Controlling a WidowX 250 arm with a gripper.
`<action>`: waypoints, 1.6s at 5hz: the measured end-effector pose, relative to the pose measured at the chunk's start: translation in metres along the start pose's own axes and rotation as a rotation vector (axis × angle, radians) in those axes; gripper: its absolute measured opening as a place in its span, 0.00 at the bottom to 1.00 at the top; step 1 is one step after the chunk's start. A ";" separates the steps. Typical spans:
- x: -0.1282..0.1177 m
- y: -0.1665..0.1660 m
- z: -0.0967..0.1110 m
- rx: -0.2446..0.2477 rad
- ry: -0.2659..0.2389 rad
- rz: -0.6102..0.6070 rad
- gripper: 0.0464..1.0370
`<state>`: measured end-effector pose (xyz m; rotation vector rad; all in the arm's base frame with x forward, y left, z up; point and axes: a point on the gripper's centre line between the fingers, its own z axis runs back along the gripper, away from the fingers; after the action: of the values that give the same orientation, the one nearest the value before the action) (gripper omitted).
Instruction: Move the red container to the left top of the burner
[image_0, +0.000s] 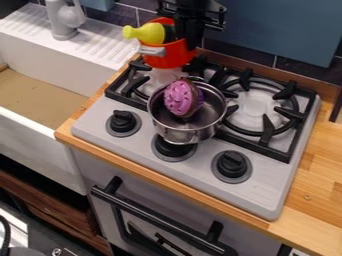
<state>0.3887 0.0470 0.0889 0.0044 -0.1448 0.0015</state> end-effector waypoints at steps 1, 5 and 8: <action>0.001 0.000 -0.001 0.003 -0.006 -0.003 0.01; -0.034 0.020 -0.001 -0.022 -0.024 -0.068 0.01; -0.032 0.024 -0.003 -0.006 -0.045 -0.092 0.01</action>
<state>0.3569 0.0707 0.0816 0.0049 -0.1898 -0.0909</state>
